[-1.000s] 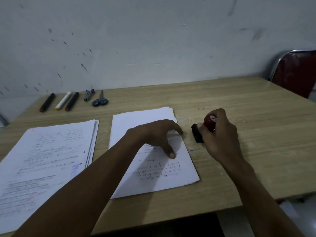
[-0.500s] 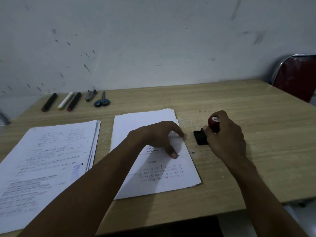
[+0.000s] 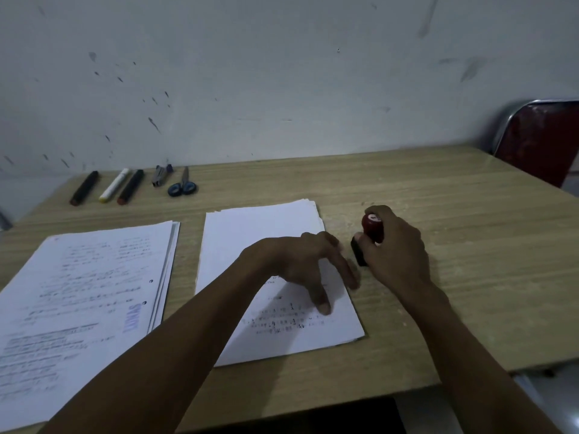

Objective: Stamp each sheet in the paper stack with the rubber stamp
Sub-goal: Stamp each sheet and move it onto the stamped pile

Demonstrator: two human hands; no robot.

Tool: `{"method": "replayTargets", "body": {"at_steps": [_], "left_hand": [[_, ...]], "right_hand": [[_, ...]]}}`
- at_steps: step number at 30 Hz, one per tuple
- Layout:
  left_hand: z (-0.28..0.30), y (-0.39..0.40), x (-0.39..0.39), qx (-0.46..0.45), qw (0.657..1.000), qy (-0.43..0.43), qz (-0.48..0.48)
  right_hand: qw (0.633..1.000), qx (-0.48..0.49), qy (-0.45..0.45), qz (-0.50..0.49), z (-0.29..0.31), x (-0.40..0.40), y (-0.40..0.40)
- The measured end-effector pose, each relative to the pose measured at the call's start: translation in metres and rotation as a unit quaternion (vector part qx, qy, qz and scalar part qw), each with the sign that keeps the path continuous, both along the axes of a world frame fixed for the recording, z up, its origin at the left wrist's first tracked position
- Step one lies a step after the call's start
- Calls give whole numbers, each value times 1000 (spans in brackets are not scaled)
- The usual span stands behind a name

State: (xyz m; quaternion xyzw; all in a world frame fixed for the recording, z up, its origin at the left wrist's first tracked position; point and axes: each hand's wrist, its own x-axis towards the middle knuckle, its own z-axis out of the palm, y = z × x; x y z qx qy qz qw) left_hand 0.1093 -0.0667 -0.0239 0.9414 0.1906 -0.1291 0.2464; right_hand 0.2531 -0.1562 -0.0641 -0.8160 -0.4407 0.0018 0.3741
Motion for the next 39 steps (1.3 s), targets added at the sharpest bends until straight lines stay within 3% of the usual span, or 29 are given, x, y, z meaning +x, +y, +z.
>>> {"method": "replayTargets", "body": {"at_steps": [5,10,15,17,20,25,29,31,34,39], "left_hand": [[-6,-18,1,-29,997,-53,-39],[-5,-15,-1,-77,987,-141,-8],[27,-7,-13,-122,956,-266,13],[44,-4,-20,-112,932,-340,47],[62,3,-26,-66,868,-475,127],[85,16,-34,138,750,-609,217],[106,21,-47,257,675,-632,280],[113,28,-54,299,660,-617,308],[112,46,-68,330,667,-550,379],[57,61,-85,254,685,-471,493]], "right_hand": [[1000,0,-8,1,-2,1,2],[1000,-6,-7,3,-1,3,2],[1000,-11,5,7,-1,4,1],[1000,-6,12,9,-1,5,0],[1000,15,10,13,-2,4,-2],[997,75,21,26,1,3,-6],[990,134,19,46,9,2,-5],[987,150,37,31,16,0,-5],[984,168,55,30,25,-5,-5],[984,167,59,24,30,-12,-8]]}}
